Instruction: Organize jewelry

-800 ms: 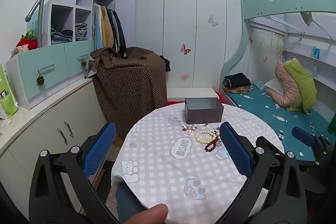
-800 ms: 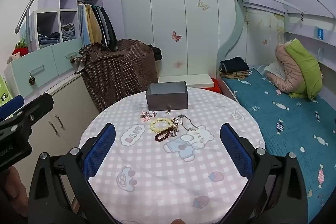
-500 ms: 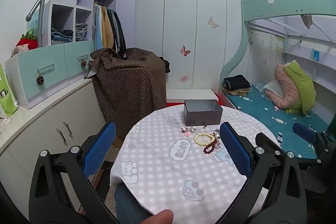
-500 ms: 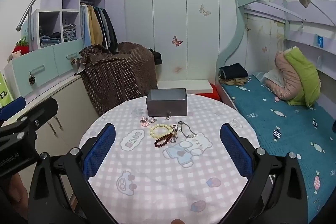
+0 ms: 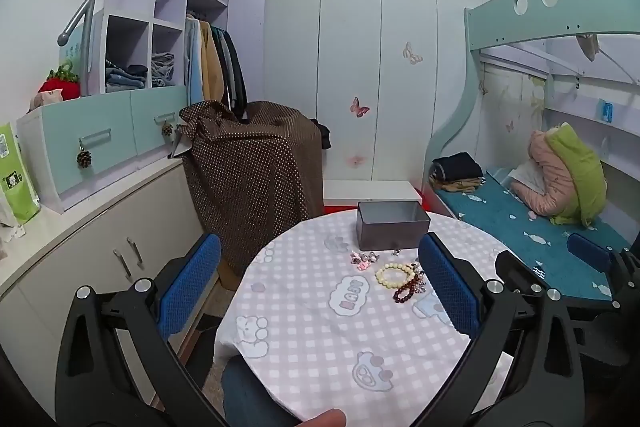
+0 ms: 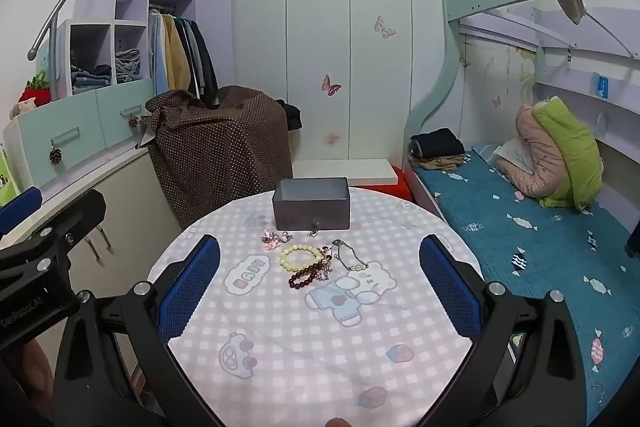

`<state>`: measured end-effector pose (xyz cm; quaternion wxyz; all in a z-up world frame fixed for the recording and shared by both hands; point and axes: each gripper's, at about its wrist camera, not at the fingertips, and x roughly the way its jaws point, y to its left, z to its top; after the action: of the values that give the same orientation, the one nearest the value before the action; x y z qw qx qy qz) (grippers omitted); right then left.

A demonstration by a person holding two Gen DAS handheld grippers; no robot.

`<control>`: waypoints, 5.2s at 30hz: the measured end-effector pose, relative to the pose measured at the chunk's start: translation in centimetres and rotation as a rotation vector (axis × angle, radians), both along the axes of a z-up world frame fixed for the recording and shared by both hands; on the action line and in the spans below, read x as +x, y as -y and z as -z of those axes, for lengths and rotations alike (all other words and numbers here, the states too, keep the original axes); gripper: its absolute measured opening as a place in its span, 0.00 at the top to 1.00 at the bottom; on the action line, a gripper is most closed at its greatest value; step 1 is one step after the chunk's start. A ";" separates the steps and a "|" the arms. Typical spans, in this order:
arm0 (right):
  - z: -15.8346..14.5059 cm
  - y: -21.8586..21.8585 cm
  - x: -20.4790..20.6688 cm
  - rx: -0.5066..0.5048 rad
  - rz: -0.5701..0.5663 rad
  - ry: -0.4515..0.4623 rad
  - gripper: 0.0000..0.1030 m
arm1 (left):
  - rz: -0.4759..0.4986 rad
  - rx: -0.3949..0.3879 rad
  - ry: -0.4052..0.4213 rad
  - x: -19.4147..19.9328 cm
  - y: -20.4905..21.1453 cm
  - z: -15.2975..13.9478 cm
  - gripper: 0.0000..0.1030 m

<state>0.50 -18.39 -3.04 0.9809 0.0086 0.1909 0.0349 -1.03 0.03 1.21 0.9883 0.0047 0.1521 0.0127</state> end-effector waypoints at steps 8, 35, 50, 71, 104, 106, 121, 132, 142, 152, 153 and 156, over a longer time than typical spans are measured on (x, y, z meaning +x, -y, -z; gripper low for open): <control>-0.7 0.5 0.3 0.008 0.012 0.017 0.07 | -0.023 0.012 0.027 0.2 -0.6 -0.3 0.04; -2.4 0.3 0.3 -0.008 0.007 0.077 0.07 | -0.018 -0.019 0.048 0.2 -0.8 -0.9 0.04; -0.6 0.5 5.3 -0.063 -0.018 0.035 0.07 | -0.029 -0.043 -0.037 6.6 -0.8 3.1 0.04; 9.9 6.0 18.0 -0.090 -0.019 -0.388 0.08 | 0.089 0.003 -0.445 20.2 4.7 15.2 0.04; 14.6 6.5 23.5 -0.075 -0.166 -0.566 0.78 | 0.252 0.025 -0.675 26.7 9.2 20.0 0.53; 14.6 6.4 23.5 -0.070 -0.167 -0.567 0.78 | 0.267 0.037 -0.674 26.6 9.7 20.0 0.57; 12.2 8.4 22.8 0.032 -0.178 -0.535 0.79 | 0.399 -0.085 -0.645 24.9 7.9 17.5 0.93; 7.5 7.9 22.9 0.029 -0.235 -0.459 0.79 | 0.420 -0.068 -0.485 24.0 7.3 10.9 0.93; 4.7 6.3 23.1 -0.008 -0.274 -0.398 0.79 | 0.434 -0.048 -0.411 24.0 5.2 7.3 0.93; 3.9 5.4 23.0 -0.007 -0.296 -0.387 0.79 | 0.426 -0.040 -0.387 24.3 3.6 6.1 0.93; 3.5 5.3 23.2 -0.009 -0.299 -0.377 0.79 | 0.428 -0.044 -0.382 24.4 3.5 5.9 0.93; 1.8 4.9 23.7 -0.015 -0.313 -0.345 0.79 | 0.434 -0.049 -0.353 25.7 3.9 4.5 0.93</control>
<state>24.21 -23.29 -4.87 0.9165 -0.0228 0.3549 0.1832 24.66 -3.86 -3.27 0.9259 0.0156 0.3176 -0.2038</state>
